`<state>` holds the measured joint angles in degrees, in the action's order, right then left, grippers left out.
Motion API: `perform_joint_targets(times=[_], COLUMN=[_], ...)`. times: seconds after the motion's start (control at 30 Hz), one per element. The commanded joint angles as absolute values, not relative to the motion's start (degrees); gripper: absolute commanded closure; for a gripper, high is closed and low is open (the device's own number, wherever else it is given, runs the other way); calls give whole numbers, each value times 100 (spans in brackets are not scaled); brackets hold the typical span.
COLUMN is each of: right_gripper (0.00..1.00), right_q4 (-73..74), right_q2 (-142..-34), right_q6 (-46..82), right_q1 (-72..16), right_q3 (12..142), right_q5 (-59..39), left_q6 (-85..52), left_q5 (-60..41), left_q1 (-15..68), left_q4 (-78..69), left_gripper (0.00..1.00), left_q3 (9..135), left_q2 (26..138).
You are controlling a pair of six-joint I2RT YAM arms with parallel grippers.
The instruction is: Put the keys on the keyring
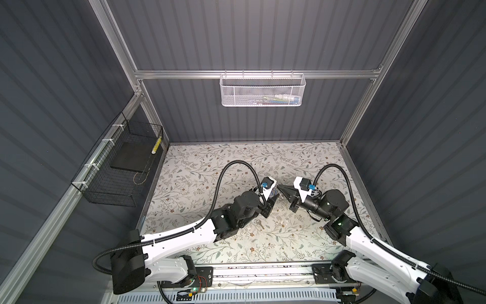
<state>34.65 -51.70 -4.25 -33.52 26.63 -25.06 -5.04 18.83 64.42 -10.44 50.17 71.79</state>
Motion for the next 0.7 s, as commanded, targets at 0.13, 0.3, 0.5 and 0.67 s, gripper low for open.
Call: perform_joint_targets(times=[0.13,0.3,0.5,0.67], right_gripper=[100,100,100,100], right_q4=[3550,3551,3512,3484], right_q2=[-5054,-5045,-4993,-4918], right_q6=[-352,-323,-347,-346], right_q1=[-3362,-3361,-3366,-3359], right_q3=[2613,2602,2575,2577], right_q5=[-2593,-2602,-2525,-2511], left_q6=[-590,-536,-462,-294], left_q5=[2006,1989,1904,1795], left_q1=[6469,6470,6473,6467], left_q4=[-1388,-1380,-1221,-1001], left_gripper=[59,64,71,76], left_q3=[5047,5124,5168,5135], left_q2=[7262,7311,7287,7118])
